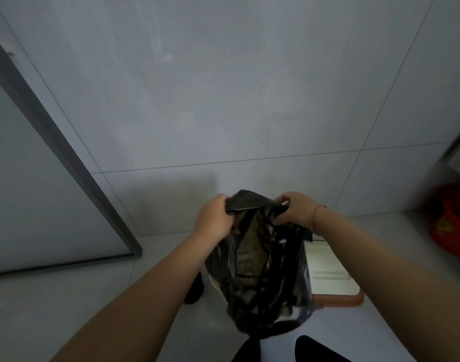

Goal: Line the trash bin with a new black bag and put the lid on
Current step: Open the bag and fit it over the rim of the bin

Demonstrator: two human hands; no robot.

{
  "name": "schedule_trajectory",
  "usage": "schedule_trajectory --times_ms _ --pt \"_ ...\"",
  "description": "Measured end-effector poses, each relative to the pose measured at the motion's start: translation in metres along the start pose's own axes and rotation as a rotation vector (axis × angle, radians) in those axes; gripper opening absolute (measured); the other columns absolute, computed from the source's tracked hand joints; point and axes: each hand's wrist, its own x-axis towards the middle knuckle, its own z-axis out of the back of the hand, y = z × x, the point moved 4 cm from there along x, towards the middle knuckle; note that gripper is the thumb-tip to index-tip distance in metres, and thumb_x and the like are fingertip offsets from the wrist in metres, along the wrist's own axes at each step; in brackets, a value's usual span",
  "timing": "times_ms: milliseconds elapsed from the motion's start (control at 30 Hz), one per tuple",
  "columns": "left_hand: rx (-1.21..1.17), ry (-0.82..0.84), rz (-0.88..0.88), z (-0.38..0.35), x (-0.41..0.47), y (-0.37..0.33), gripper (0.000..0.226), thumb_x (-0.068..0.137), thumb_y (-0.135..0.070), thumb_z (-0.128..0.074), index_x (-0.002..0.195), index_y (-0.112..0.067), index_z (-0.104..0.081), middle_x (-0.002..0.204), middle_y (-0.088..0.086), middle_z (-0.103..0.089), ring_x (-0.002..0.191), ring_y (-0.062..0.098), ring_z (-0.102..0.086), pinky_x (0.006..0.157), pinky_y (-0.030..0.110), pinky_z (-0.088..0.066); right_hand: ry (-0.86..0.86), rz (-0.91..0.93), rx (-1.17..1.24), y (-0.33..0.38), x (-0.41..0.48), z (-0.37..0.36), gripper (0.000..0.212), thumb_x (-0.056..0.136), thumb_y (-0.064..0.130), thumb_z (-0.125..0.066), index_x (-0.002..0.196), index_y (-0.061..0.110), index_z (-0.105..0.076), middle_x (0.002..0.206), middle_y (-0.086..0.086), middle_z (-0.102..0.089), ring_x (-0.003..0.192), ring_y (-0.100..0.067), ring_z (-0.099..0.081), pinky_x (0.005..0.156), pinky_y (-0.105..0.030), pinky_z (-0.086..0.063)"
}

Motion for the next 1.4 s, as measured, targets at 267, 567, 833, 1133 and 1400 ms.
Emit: schedule_trajectory --times_ms 267,567,833,1133,1400 --pt "-0.284 -0.081 0.569 0.006 0.012 0.085 0.023 0.081 -0.006 -0.053 0.095 0.004 -0.069 0.083 0.02 -0.062 0.087 0.039 -0.064 0.066 0.036 -0.045 -0.226 -0.276 0.039 -0.077 0.009 0.021 0.042 0.071 0.031 -0.075 0.099 0.0 -0.066 0.11 -0.021 -0.068 0.095 -0.031 -0.063 0.08 -0.035 -0.049" --pt "-0.918 0.421 0.815 -0.022 -0.013 0.041 0.035 0.089 -0.033 -0.057 0.065 -0.008 -0.064 0.047 0.008 -0.066 0.056 0.023 -0.06 0.061 0.028 -0.047 -0.7 0.452 -0.13 -0.013 -0.04 -0.034 0.02 0.077 0.025 -0.049 0.095 0.025 -0.058 0.095 0.001 -0.059 0.088 -0.021 -0.061 0.078 -0.028 -0.049" --pt "-1.265 0.359 0.545 0.024 -0.014 0.014 0.038 0.096 -0.032 -0.046 0.065 -0.012 -0.052 0.038 -0.001 -0.05 0.025 0.012 -0.044 0.03 0.014 -0.037 0.286 0.106 -0.621 -0.074 0.031 -0.116 0.081 0.087 0.05 -0.049 0.151 0.024 -0.005 0.16 -0.008 -0.006 0.147 -0.029 -0.008 0.12 -0.042 -0.01" --pt "-1.074 0.218 0.221 0.013 0.016 0.065 0.023 0.095 -0.043 -0.045 0.083 -0.031 -0.06 0.064 -0.003 -0.059 0.054 0.013 -0.053 0.055 0.026 -0.045 0.614 0.146 -0.672 -0.046 0.041 -0.121 0.04 0.09 0.031 -0.049 0.129 0.023 -0.053 0.142 -0.009 -0.047 0.129 -0.029 -0.042 0.111 -0.041 -0.032" --pt "-0.579 0.189 0.308 -0.02 0.015 0.108 0.054 0.063 -0.012 -0.081 0.107 -0.028 -0.055 0.094 -0.003 -0.071 0.079 0.016 -0.068 0.054 0.021 -0.051 -0.285 -0.003 -0.874 -0.087 0.025 -0.036 0.049 0.078 0.038 -0.061 0.125 0.033 -0.047 0.154 -0.011 -0.01 0.137 -0.037 -0.019 0.108 -0.05 -0.021"
